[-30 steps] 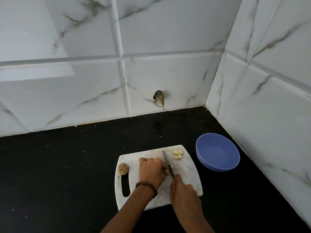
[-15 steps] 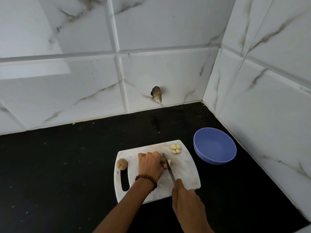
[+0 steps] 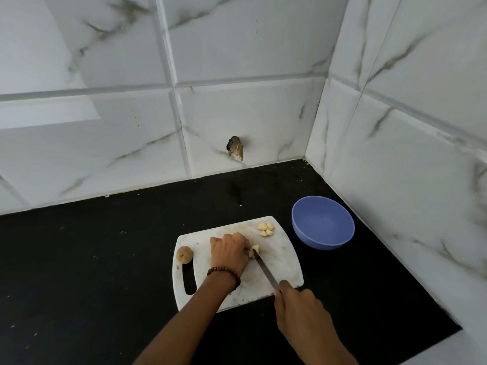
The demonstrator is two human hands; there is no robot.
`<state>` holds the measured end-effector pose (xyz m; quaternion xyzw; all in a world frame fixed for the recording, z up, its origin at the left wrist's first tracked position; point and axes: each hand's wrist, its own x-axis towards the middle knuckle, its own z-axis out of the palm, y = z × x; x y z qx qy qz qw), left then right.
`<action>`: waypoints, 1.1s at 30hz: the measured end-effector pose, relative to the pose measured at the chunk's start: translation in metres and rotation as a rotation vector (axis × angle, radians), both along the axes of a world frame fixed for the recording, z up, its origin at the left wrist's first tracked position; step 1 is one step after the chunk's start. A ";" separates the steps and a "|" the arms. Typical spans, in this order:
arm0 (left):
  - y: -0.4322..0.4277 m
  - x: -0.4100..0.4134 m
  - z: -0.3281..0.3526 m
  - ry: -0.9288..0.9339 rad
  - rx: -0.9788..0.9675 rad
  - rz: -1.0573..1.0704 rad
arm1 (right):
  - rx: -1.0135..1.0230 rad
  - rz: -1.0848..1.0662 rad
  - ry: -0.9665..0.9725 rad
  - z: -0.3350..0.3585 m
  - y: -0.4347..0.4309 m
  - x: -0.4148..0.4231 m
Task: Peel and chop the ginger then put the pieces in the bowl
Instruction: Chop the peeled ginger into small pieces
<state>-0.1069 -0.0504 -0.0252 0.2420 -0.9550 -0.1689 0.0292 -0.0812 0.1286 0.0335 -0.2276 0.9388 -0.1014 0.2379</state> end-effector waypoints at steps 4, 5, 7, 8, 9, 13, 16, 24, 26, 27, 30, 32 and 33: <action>0.000 0.002 0.006 0.000 -0.081 -0.171 | -0.005 0.028 0.010 0.010 0.003 -0.007; -0.001 0.001 0.007 -0.004 -0.090 -0.262 | -0.004 0.035 0.009 0.012 0.004 -0.009; -0.003 0.000 0.010 -0.029 -0.066 -0.393 | 0.001 0.054 0.004 0.016 0.006 -0.011; -0.004 -0.001 0.010 -0.040 -0.055 -0.411 | -0.001 0.063 0.002 0.018 0.008 -0.013; -0.004 -0.002 0.010 -0.038 -0.053 -0.417 | -0.004 0.066 -0.003 0.019 0.009 -0.014; -0.003 -0.001 0.007 -0.030 -0.038 -0.404 | 0.002 0.082 -0.001 0.021 0.020 -0.017; -0.001 -0.002 0.005 -0.023 -0.016 -0.392 | -0.004 0.107 0.017 0.019 0.031 -0.021; -0.010 0.004 0.002 0.037 0.012 -0.437 | -0.183 0.017 0.005 0.000 0.048 -0.035; -0.011 0.005 0.000 0.056 0.052 -0.412 | -0.235 -0.016 -0.009 -0.002 0.049 -0.033; -0.011 0.006 -0.001 0.055 0.064 -0.405 | -0.264 -0.025 -0.013 -0.003 0.047 -0.032; -0.012 0.009 -0.003 0.057 0.083 -0.376 | -0.327 -0.053 -0.031 -0.008 0.036 -0.031; -0.012 0.010 -0.005 0.055 0.088 -0.356 | -0.374 -0.086 -0.076 -0.012 0.026 -0.033; -0.012 0.010 -0.005 0.057 0.092 -0.347 | -0.395 -0.102 -0.090 -0.014 0.021 -0.033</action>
